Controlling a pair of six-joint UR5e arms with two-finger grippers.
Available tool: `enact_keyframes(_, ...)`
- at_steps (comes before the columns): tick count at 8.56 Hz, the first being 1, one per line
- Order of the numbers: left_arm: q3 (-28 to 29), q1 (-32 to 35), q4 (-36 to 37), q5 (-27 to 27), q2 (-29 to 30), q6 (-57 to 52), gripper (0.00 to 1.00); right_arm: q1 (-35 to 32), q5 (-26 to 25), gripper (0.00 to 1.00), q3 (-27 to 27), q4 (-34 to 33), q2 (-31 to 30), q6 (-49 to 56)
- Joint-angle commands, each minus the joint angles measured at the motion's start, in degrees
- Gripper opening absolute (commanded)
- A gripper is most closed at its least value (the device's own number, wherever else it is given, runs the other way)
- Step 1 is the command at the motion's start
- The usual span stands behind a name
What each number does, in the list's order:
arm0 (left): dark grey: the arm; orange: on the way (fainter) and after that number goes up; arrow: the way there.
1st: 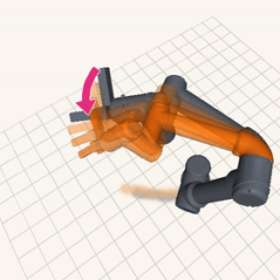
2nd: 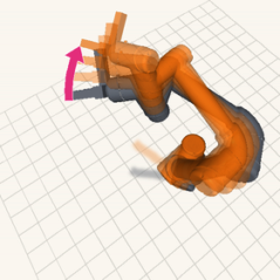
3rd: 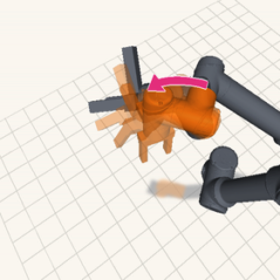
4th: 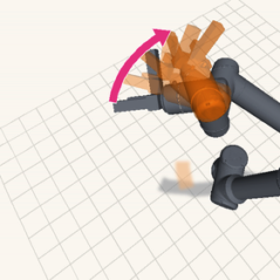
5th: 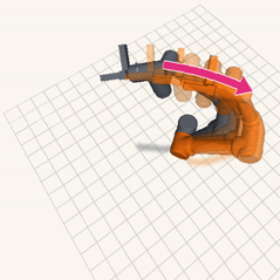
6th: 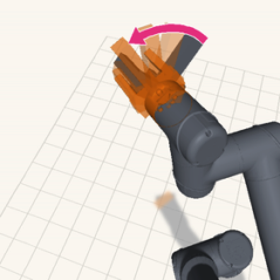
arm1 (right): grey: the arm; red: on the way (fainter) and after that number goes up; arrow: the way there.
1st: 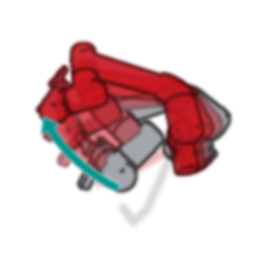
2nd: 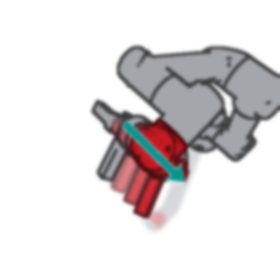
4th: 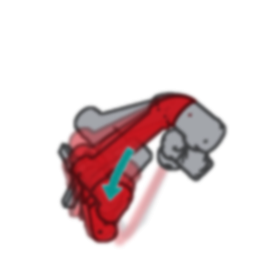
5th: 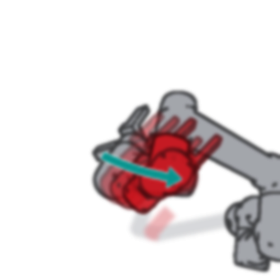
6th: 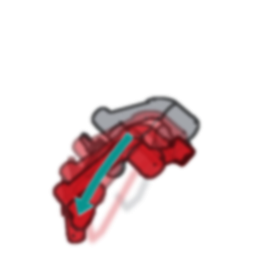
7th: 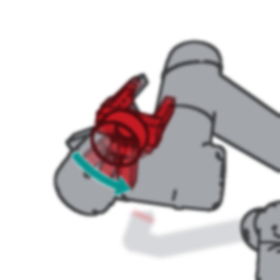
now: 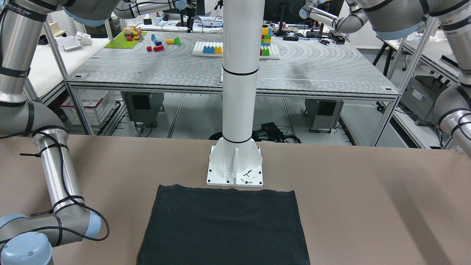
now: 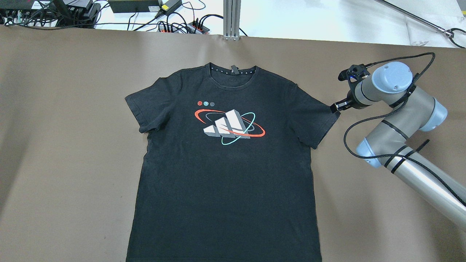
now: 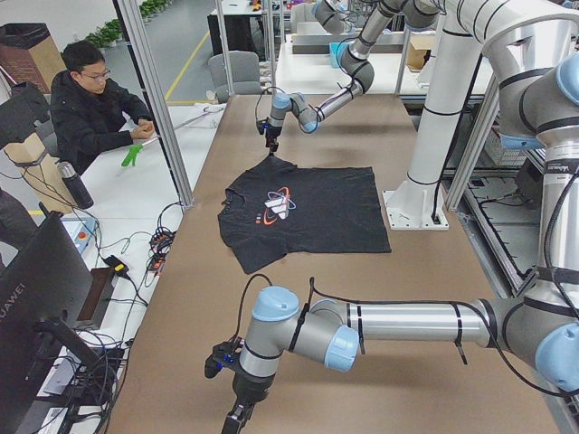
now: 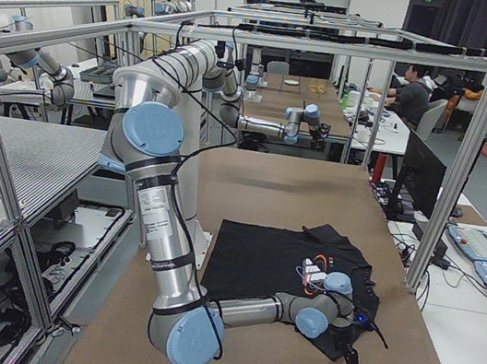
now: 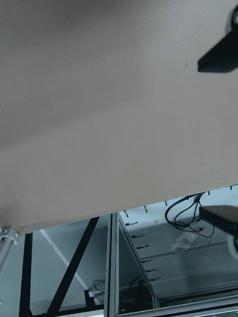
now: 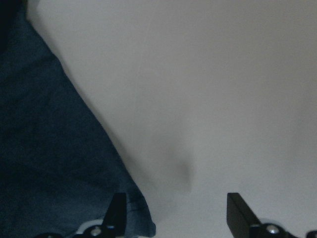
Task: Fold clothes
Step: 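Move the right gripper over the sleeve nearest it on the shirt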
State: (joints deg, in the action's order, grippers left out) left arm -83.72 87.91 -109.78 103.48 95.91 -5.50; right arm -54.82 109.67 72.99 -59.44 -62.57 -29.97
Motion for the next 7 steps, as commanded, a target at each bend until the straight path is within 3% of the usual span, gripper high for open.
enact_keyframes(1, 0.1, 0.0, 0.0, 0.2, 0.2, 0.1, 0.94, 0.4, 0.1, 0.66, -0.2, 0.0, -0.1, -0.1)
enact_keyframes(3, 0.1, 0.0, 0.0, 0.2, 0.2, 0.3, 0.94, 0.4, 0.2, 0.61, -0.1, 0.0, -0.2, -0.2)
enact_keyframes(4, 0.0, -0.1, 0.0, 0.3, 0.2, 0.3, 0.94, 0.4, 0.2, 0.54, 0.0, 0.1, -0.4, -0.2)
enact_keyframes(5, 0.0, -0.1, 0.0, 0.3, 0.2, 1.2, 0.94, 0.5, 0.2, 0.37, 0.1, 0.1, -0.4, -0.6)
enact_keyframes(6, -0.2, -0.1, 0.0, 0.3, 0.2, 1.5, 0.94, 1.2, 0.2, 0.11, 0.2, 0.0, -0.4, -1.0)
enact_keyframes(7, -0.2, 0.0, 0.0, 0.3, 0.2, 1.5, 0.94, 1.2, 0.3, 0.0, 0.4, 0.1, -0.3, -1.0)
